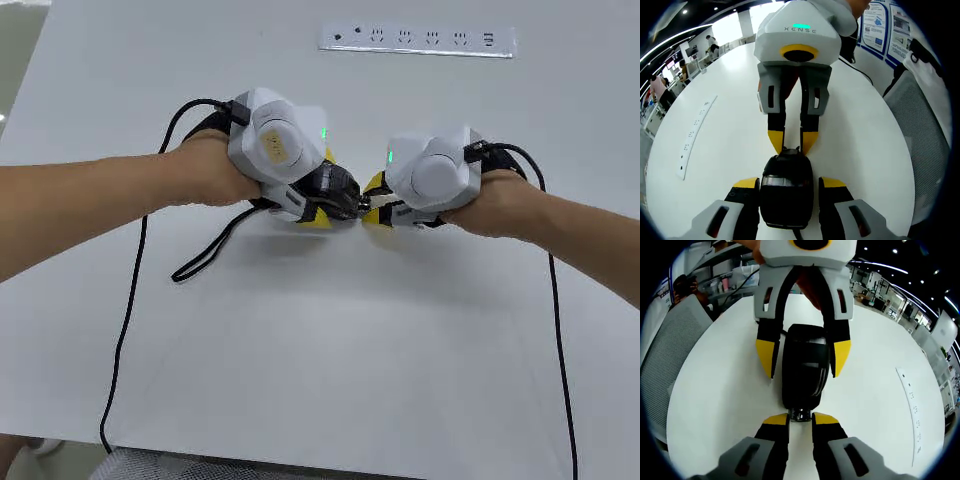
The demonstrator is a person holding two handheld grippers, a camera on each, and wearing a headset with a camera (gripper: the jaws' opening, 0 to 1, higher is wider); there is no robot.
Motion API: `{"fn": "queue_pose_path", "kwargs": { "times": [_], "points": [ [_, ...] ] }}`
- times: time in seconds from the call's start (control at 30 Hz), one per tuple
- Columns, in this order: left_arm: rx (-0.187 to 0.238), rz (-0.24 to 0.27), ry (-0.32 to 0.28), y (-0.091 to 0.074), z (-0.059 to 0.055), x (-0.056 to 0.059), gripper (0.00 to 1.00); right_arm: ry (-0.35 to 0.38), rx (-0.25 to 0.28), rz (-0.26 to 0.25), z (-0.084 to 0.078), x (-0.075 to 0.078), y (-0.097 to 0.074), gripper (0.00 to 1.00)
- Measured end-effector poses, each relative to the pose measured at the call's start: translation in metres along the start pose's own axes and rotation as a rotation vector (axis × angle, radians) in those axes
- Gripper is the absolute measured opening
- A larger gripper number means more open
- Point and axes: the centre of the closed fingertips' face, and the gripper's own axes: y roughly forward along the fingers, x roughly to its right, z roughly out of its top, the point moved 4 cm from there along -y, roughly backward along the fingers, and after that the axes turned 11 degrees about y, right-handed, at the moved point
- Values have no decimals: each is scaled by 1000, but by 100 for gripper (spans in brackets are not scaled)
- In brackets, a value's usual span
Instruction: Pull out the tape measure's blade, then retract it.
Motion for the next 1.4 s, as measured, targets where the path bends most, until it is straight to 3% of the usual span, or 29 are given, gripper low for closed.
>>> {"fn": "queue_pose_path", "kwargs": {
  "times": [0.5, 1.0, 1.4],
  "points": [
    [15, 7, 7, 2, 0, -5, 38, -20, -11, 23, 0, 3, 2, 15],
    [-17, 1, 29, 1, -1, -5, 36, -52, -2, 48, -2, 3, 2, 13],
    [-18, 0, 23, 2, -1, -6, 35, -57, -11, 58, -6, 4, -2, 12]
  ]
}}
